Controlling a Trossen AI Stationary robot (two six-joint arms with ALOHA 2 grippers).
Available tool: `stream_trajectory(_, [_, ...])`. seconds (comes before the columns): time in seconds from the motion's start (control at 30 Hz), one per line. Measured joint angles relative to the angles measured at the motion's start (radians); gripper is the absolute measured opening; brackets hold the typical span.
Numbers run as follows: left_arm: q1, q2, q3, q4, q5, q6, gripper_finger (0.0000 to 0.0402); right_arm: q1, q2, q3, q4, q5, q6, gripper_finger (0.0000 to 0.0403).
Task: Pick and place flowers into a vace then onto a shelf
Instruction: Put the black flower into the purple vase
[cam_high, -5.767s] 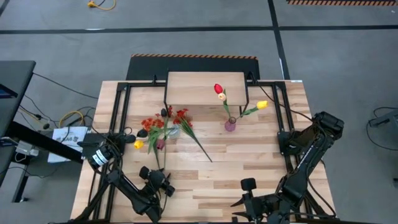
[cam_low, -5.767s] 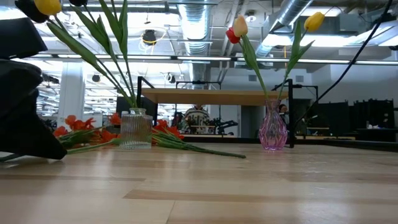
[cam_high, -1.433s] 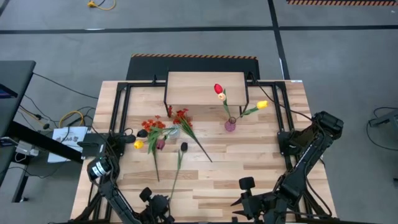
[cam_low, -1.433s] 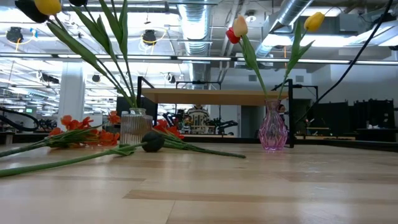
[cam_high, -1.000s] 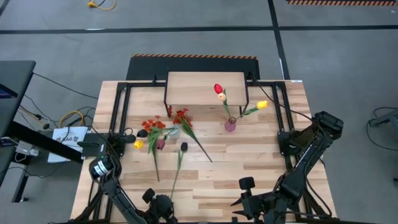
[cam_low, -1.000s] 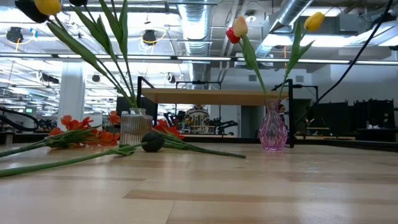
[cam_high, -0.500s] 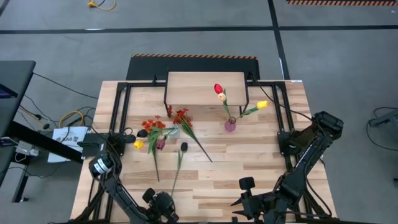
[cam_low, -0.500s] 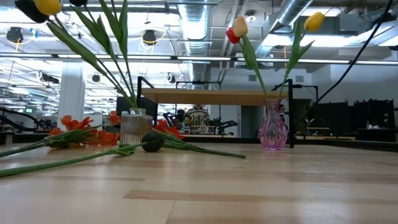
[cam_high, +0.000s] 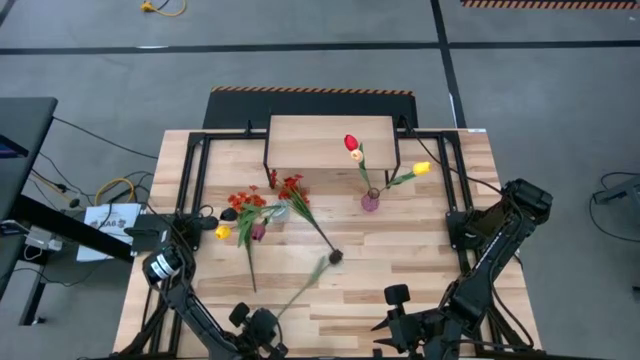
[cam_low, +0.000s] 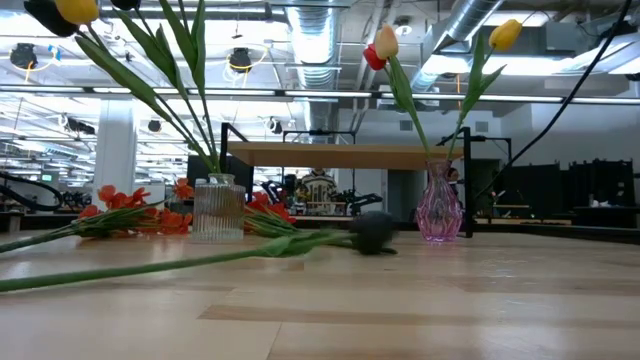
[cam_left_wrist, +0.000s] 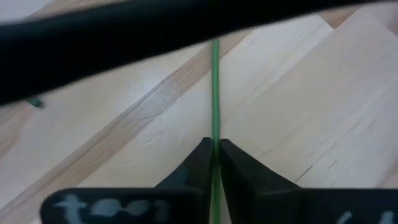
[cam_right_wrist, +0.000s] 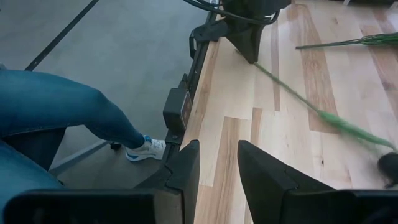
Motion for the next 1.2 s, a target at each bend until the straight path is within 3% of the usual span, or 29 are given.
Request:
stream_trajectory(0.53, [-0.036, 0.014, 0.092, -0.025, -0.095, -0.021, 0.0004, 0.003, 0.000, 0.000, 0.047, -0.022, 0.000, 0.0102])
stream_trajectory(1.2, [-0.055, 0.011, 0.094, -0.021, -0.329, -0.015, 0.0002, 0.127, 0.000, 0.000, 0.174, -0.052, 0.064, 0.0102])
